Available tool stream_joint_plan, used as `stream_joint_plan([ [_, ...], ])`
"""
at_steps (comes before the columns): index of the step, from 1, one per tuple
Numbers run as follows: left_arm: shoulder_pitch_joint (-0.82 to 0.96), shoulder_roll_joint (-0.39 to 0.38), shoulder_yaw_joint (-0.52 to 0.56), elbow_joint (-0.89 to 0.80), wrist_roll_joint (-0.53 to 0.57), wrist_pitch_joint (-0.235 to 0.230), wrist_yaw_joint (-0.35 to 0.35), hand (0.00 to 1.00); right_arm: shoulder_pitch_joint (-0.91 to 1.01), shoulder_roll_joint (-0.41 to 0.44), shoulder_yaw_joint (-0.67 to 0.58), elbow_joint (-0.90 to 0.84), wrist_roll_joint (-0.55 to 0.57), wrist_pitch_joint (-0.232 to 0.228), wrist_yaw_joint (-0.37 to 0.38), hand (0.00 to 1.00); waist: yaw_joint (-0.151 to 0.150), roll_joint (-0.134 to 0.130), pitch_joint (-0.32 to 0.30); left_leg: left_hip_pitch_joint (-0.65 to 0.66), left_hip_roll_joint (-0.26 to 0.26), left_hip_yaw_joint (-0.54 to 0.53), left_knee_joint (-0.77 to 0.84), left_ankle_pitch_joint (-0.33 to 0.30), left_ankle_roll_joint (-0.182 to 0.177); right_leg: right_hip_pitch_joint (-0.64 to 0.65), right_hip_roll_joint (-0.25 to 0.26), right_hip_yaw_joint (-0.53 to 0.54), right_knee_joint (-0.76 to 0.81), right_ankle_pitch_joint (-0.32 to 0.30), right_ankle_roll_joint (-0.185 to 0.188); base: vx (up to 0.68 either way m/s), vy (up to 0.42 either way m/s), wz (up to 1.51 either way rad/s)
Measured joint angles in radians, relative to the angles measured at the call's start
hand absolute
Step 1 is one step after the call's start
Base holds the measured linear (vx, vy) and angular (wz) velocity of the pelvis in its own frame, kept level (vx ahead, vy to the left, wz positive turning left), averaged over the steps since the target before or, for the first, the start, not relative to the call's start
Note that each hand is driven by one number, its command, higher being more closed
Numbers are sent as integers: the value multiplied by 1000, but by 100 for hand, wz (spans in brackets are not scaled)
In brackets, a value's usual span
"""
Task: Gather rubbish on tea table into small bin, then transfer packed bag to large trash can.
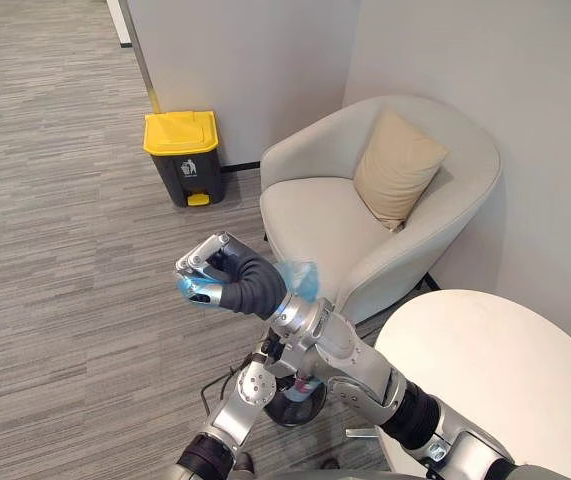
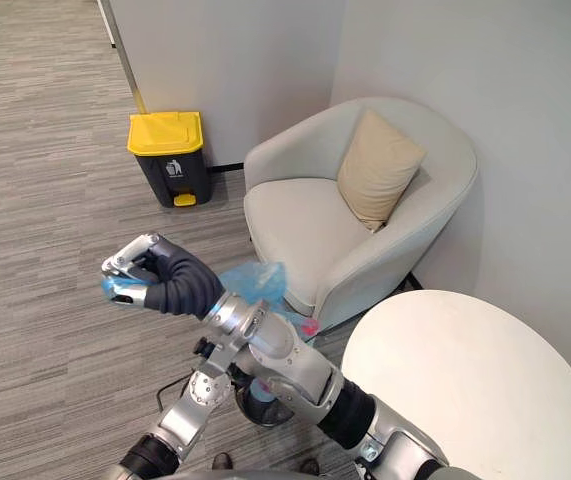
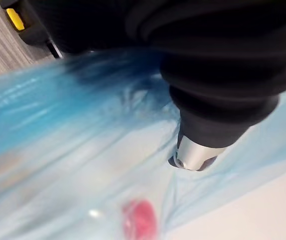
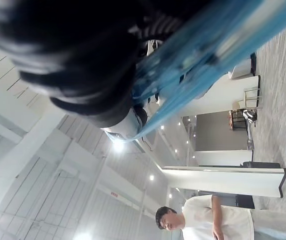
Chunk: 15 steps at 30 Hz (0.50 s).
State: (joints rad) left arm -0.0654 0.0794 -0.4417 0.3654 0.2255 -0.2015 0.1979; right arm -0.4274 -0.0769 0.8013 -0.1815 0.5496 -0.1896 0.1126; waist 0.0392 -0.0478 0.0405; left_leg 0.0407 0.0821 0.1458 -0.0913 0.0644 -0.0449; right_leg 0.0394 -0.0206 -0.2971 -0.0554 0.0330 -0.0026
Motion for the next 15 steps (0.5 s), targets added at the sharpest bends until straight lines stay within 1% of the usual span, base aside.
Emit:
stream_joint_plan([
  [5,6,2,12,15,-2,2,-1,100,53,0,-1,0,-16,0,14,100,0,0,0,-2,4,-2,2,0,0,0,0,0,-1,0,0,0,0,0],
  [6,6,2,17,31,-12,2,-1,100,72,-1,-6,0,-37,0,24,0,0,0,0,-2,4,-2,2,0,0,0,-1,0,-1,0,0,0,0,0],
  [8,13,4,28,39,-19,9,-2,100,100,-5,-13,0,-64,-1,25,0,-2,0,0,-2,4,-2,2,0,0,0,-1,0,-1,0,-1,0,0,0],
  [11,37,4,80,40,-23,10,-2,100,162,-21,-54,0,-158,-1,24,0,-2,0,0,-2,4,-2,2,0,0,0,-1,0,-1,0,0,0,0,0],
  [12,43,4,93,40,-25,10,-2,100,167,-26,-62,0,-173,-1,22,0,-2,0,0,-2,4,-3,2,0,0,0,-1,0,-1,0,0,0,0,0],
  [15,56,4,130,61,-37,9,-1,100,201,-58,-126,1,-293,-17,16,0,-2,0,0,-2,4,-4,2,0,0,0,-2,-1,0,-1,0,0,0,0],
])
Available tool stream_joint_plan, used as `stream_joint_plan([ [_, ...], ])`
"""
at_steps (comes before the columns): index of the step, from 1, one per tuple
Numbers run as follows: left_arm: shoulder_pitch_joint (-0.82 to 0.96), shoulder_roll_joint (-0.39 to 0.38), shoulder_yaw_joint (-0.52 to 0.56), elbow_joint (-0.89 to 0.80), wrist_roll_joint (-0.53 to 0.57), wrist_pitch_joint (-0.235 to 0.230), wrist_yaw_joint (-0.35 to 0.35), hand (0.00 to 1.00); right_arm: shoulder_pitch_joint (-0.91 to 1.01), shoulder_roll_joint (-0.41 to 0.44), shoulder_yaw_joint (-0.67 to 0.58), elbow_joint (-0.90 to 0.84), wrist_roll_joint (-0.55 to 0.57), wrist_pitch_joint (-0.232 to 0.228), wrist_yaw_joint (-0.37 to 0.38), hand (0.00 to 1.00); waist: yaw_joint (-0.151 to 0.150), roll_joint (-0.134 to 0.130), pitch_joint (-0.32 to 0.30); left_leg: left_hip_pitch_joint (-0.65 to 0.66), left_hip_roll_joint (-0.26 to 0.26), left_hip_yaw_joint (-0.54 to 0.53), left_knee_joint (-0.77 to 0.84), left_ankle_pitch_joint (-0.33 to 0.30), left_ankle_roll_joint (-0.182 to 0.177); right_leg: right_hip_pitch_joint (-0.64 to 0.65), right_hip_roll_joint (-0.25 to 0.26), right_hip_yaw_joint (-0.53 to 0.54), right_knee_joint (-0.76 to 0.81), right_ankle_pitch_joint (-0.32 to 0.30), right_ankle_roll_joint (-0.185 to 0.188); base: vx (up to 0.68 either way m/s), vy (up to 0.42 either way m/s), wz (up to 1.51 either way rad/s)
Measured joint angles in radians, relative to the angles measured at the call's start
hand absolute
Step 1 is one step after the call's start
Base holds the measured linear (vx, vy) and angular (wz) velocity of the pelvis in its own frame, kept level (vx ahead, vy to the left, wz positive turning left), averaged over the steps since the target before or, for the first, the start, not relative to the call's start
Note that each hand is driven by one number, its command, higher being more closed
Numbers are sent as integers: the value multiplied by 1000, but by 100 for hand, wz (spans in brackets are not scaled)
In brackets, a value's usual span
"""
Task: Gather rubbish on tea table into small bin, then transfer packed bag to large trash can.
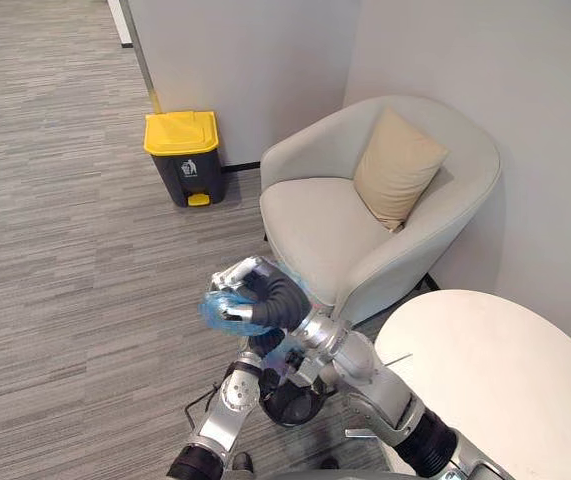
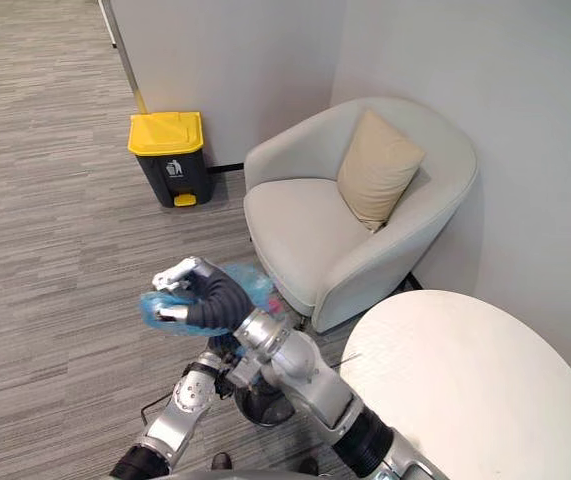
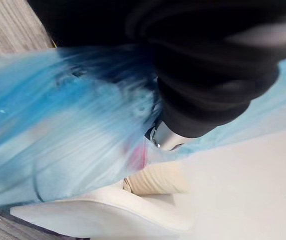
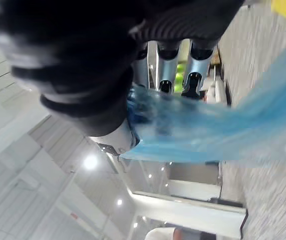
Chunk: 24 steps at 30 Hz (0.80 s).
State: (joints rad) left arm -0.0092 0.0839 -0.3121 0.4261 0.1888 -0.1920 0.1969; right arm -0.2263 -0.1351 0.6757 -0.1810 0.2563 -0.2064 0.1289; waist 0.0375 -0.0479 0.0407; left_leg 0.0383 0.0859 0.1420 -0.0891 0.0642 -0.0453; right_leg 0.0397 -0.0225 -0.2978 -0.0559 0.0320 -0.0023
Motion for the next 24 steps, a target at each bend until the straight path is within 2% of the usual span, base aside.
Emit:
stream_joint_plan([
  [8,40,-4,110,1,-14,0,2,100,29,-61,-89,0,-271,-58,-63,0,-20,0,0,2,-6,-1,-4,0,0,0,-5,-4,0,-4,6,0,0,0],
  [14,45,-2,134,1,-39,0,5,100,70,-132,-126,0,-408,-63,-77,0,-21,1,1,2,-10,-3,-4,0,0,1,-11,-4,1,-5,7,0,0,0],
  [18,65,-2,159,8,-44,0,6,100,84,-168,-141,0,-471,-75,-104,0,-22,2,2,2,-9,-3,-4,-1,1,1,-10,-4,1,-5,8,0,0,0],
  [24,77,0,175,60,-72,-2,7,100,168,-151,-216,35,-495,-88,-108,0,-21,10,7,-1,-4,-3,-4,-2,1,-2,-11,-3,1,-8,11,0,0,0],
])
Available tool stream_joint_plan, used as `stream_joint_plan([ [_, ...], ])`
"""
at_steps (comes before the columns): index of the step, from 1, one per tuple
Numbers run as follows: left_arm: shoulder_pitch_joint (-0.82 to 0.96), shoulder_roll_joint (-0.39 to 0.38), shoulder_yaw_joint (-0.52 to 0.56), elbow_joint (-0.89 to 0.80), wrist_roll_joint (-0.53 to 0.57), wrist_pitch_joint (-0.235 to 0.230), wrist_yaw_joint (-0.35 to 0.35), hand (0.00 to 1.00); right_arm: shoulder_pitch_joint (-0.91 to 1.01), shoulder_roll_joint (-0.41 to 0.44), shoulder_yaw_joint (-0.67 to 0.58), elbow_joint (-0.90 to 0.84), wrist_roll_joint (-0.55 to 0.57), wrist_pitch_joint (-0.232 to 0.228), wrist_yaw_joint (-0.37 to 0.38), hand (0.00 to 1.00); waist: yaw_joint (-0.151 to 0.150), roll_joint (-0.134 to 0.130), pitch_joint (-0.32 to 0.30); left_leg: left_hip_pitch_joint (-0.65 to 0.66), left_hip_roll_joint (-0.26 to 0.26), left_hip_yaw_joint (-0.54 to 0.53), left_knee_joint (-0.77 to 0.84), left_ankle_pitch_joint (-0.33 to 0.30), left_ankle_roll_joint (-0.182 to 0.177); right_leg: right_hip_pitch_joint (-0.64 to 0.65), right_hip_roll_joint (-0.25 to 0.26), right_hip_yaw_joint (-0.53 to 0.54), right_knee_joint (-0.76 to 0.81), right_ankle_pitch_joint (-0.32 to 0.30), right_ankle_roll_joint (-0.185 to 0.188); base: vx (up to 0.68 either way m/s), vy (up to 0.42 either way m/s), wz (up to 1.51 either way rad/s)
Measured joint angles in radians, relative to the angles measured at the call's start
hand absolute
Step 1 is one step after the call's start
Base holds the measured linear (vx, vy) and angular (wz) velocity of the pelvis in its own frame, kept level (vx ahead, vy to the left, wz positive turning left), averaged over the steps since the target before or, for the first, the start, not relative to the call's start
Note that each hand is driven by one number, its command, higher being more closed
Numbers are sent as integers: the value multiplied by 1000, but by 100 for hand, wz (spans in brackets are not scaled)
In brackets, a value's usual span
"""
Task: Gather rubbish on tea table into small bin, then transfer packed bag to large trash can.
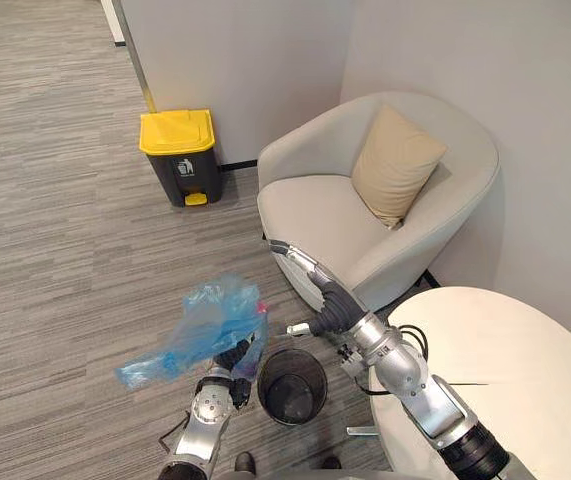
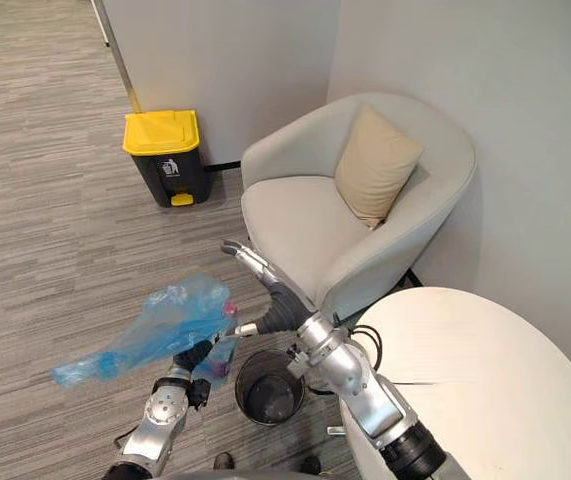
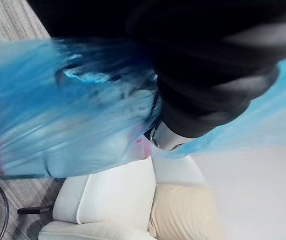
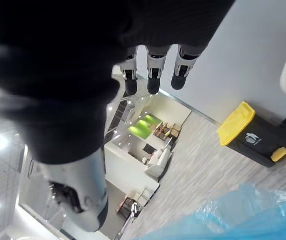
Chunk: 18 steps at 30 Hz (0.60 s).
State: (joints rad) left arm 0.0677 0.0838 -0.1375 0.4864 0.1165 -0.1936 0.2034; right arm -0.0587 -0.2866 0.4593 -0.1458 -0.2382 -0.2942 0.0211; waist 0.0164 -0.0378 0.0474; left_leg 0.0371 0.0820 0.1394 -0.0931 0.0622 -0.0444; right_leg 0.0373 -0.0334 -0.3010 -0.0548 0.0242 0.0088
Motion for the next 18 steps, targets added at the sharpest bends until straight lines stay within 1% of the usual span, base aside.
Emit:
stream_joint_plan([
  [2,4,-1,13,39,-8,1,-1,100,33,34,-32,61,3,-1,0,0,-1,1,1,-5,-6,0,0,0,0,-5,1,0,0,0,0,0,0,0],
  [4,13,1,24,71,-18,2,-5,100,69,75,-85,161,21,1,-1,0,-3,4,3,-8,-6,1,0,0,0,-7,1,0,-2,0,0,0,0,0],
  [7,36,7,27,76,-24,2,-9,100,98,101,-133,245,44,13,-4,0,-3,13,9,-8,-8,1,0,-1,-1,-6,1,0,-5,0,1,0,0,0],
  [8,50,10,38,83,-25,2,-11,100,108,120,-159,302,51,21,-7,0,-3,17,11,-8,-8,1,0,-1,-2,-6,1,0,-7,0,1,0,0,0],
  [11,69,11,67,111,-25,2,-30,100,124,135,-195,386,72,35,-15,0,-3,19,12,-10,-7,1,-1,-2,-3,-4,2,-1,-16,1,1,0,0,0],
  [15,93,20,73,131,-25,2,-43,100,137,156,-250,482,94,39,-20,0,-3,20,13,-11,-7,0,-1,-3,-4,-4,3,-2,-19,1,1,0,0,0],
  [18,96,20,111,152,-25,2,-60,100,138,165,-288,566,135,51,-21,0,-3,21,13,-10,-8,-1,-1,-3,-4,-2,2,-4,-19,1,1,0,0,0],
])
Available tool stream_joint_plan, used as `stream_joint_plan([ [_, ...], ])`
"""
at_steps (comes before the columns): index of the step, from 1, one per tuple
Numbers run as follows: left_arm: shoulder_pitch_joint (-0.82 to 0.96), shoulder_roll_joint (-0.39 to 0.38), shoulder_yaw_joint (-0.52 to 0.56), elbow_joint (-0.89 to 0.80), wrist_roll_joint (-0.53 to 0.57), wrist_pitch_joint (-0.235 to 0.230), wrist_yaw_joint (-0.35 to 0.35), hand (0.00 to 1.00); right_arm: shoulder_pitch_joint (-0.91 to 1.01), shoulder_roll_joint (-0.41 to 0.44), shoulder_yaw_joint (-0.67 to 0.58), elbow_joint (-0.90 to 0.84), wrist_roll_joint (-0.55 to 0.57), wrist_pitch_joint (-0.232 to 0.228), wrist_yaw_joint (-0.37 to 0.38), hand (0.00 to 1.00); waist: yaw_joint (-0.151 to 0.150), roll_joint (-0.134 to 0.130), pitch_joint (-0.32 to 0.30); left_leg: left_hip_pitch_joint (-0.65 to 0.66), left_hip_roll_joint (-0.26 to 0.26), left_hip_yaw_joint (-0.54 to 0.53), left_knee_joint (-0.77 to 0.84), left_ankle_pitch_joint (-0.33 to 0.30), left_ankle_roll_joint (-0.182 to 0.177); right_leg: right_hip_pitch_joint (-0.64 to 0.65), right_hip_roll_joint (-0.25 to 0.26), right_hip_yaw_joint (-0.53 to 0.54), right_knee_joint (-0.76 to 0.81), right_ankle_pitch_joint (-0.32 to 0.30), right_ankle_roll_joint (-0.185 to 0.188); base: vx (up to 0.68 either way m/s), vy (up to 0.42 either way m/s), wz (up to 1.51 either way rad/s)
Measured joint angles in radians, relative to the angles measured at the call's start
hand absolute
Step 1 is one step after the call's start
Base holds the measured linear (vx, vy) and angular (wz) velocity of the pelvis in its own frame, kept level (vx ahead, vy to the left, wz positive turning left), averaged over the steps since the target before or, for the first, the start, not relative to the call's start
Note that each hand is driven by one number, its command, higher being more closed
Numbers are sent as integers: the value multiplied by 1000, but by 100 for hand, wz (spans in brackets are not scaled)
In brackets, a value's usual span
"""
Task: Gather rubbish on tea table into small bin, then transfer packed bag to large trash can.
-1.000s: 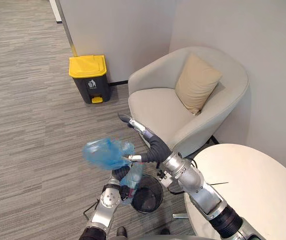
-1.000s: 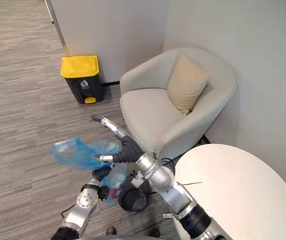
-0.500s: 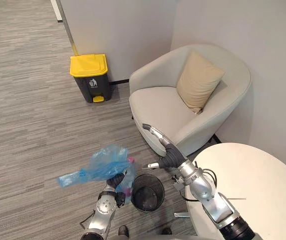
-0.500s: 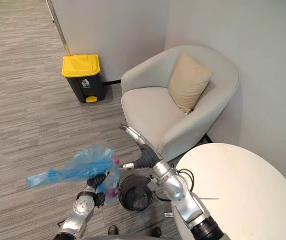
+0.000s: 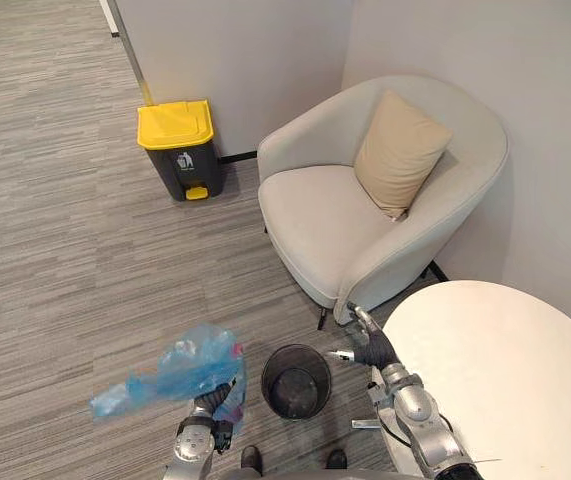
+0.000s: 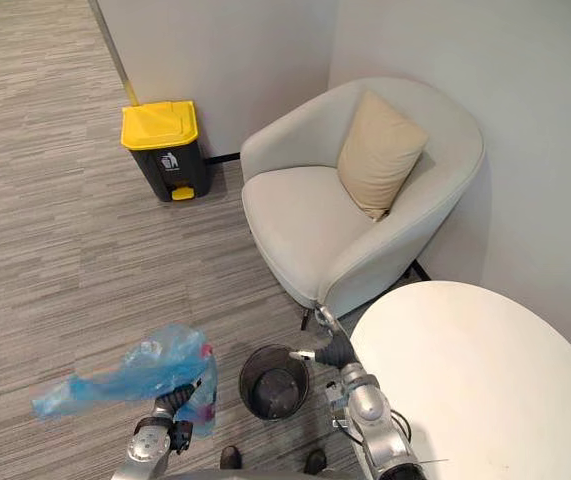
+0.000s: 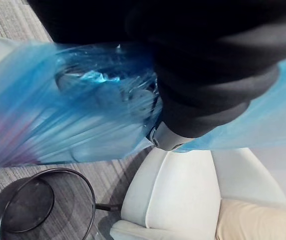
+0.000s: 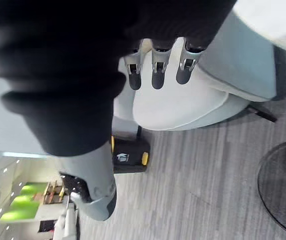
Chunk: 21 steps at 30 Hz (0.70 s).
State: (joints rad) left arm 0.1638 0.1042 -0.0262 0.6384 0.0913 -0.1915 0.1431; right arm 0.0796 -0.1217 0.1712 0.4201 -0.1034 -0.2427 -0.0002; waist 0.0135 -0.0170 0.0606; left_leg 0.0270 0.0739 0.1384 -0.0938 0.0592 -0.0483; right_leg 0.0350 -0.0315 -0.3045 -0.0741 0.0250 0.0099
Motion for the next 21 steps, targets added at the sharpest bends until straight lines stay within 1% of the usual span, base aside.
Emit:
stream_joint_plan([
  [1,6,5,4,1,-3,0,-8,100,6,1,-12,8,18,13,-1,0,0,2,1,0,-1,0,0,0,0,0,-1,0,0,0,0,0,0,0],
  [4,22,7,24,2,-5,0,-13,100,11,7,-44,50,32,23,-4,0,-1,4,3,3,-2,-2,0,0,0,5,-3,-2,-1,1,2,0,0,0],
  [7,35,7,37,2,-12,0,-17,100,16,13,-59,80,47,29,-7,0,-1,4,3,5,-3,-2,0,0,0,7,-3,-3,-1,1,2,0,0,0],
  [9,47,6,37,8,-20,0,-35,100,27,19,-70,102,55,31,-10,0,-1,4,3,8,-3,-4,0,0,0,11,-4,-5,-1,2,3,0,0,0],
  [14,58,5,39,40,-22,0,-54,100,29,24,-105,150,62,36,-18,0,-1,5,3,10,-4,-3,0,0,0,12,-5,-5,-1,2,3,0,0,0],
  [18,63,4,39,40,-35,0,-57,100,29,25,-107,155,63,54,-17,0,-1,6,4,11,-4,-2,0,0,0,11,-5,-3,0,2,3,0,0,0],
  [21,63,4,39,40,-41,0,-57,100,26,27,-125,155,63,55,-19,0,-1,12,12,12,-4,1,0,0,0,10,-6,1,5,1,4,0,0,-2],
])
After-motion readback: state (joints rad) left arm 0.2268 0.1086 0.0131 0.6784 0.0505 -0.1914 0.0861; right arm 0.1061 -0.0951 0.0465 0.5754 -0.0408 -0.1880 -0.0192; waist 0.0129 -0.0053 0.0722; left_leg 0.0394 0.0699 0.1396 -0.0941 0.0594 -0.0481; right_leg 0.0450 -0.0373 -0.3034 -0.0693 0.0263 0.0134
